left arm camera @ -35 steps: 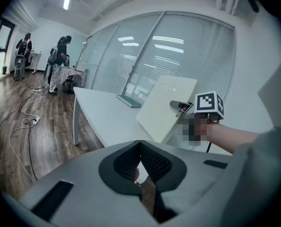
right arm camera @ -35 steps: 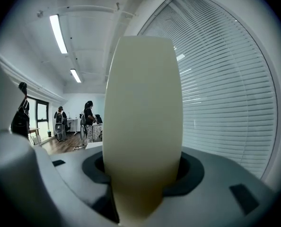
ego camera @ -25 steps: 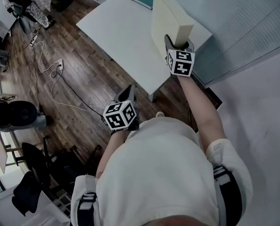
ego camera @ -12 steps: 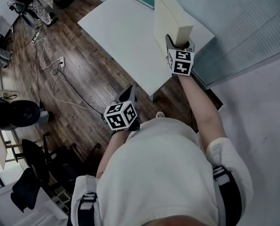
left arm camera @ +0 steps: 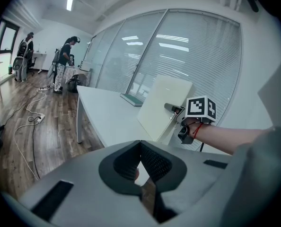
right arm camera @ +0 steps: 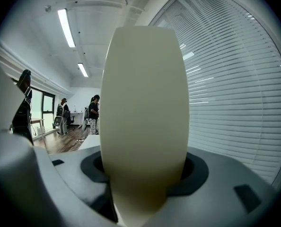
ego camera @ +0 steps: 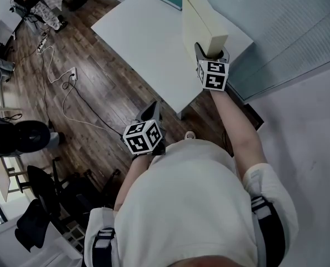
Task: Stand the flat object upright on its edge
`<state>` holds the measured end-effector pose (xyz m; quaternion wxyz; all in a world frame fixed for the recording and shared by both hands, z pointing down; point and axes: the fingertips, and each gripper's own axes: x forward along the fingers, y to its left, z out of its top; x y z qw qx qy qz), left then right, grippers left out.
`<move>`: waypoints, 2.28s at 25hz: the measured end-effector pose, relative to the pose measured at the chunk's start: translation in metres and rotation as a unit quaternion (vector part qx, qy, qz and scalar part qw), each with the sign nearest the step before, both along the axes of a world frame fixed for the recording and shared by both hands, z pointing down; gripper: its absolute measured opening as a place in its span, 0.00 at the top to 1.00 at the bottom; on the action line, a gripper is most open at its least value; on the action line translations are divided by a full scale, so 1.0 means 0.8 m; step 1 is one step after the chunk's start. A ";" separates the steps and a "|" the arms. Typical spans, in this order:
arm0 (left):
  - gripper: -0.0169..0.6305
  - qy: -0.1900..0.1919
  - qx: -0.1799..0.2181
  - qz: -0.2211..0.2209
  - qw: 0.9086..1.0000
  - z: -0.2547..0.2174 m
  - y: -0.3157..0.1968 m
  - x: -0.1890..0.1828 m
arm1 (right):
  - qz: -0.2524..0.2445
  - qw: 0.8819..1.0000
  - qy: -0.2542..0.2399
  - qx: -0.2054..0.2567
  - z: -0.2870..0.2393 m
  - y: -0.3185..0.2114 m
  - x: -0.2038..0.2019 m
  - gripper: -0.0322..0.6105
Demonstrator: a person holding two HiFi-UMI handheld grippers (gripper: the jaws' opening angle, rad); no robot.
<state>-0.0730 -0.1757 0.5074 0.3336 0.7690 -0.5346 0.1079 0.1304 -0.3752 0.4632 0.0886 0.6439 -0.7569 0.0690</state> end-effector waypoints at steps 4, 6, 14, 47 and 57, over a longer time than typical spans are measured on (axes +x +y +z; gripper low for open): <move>0.94 0.001 0.000 0.002 1.000 -0.003 0.004 -0.003 | 0.000 1.000 -0.002 -0.002 -0.003 0.003 -0.001 0.48; 0.94 0.002 0.000 0.003 1.000 -0.005 0.004 -0.004 | -0.001 1.000 -0.001 -0.003 -0.004 0.002 -0.002 0.47; 0.94 0.004 -0.003 0.009 1.000 -0.004 0.003 -0.011 | 0.005 1.000 -0.002 -0.007 -0.007 0.001 -0.001 0.40; 0.94 0.011 -0.002 0.068 0.998 -0.019 0.054 -0.026 | 0.040 0.998 -0.037 -0.012 -0.032 0.102 -0.009 0.37; 0.94 0.014 0.001 0.085 0.996 -0.024 0.068 -0.035 | 0.034 0.998 -0.051 -0.016 -0.042 0.148 -0.027 0.37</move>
